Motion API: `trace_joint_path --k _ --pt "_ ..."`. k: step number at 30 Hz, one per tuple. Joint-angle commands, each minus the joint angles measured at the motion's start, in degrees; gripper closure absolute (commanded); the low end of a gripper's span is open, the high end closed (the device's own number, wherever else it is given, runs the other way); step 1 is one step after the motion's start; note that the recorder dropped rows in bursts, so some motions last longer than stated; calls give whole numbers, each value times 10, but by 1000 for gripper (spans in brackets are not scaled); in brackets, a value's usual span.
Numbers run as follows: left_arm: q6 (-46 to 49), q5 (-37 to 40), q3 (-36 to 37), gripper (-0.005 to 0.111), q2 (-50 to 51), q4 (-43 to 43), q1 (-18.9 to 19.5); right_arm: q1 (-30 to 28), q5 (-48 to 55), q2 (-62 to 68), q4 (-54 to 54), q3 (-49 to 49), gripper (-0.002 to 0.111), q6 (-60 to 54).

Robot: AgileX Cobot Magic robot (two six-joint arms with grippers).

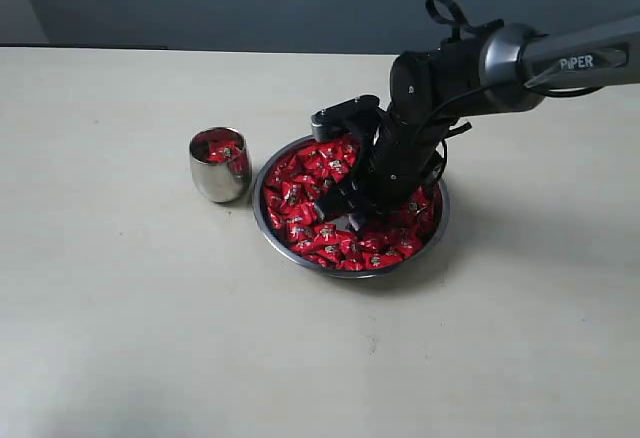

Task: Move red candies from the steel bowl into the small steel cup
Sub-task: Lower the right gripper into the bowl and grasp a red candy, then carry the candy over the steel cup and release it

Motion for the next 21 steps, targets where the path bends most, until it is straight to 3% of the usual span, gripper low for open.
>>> trace_joint_path --k 1,14,21 --pt "-1 -4 -5 106 -3 1 -3 0 -6 -17 -7 2 109 -2" --pt "-1 -4 -5 106 -3 1 -3 10 17 -135 48 -7 109 -18" --pt "-1 -4 -5 106 -3 1 -3 77 12 -43 90 -174 109 -46"
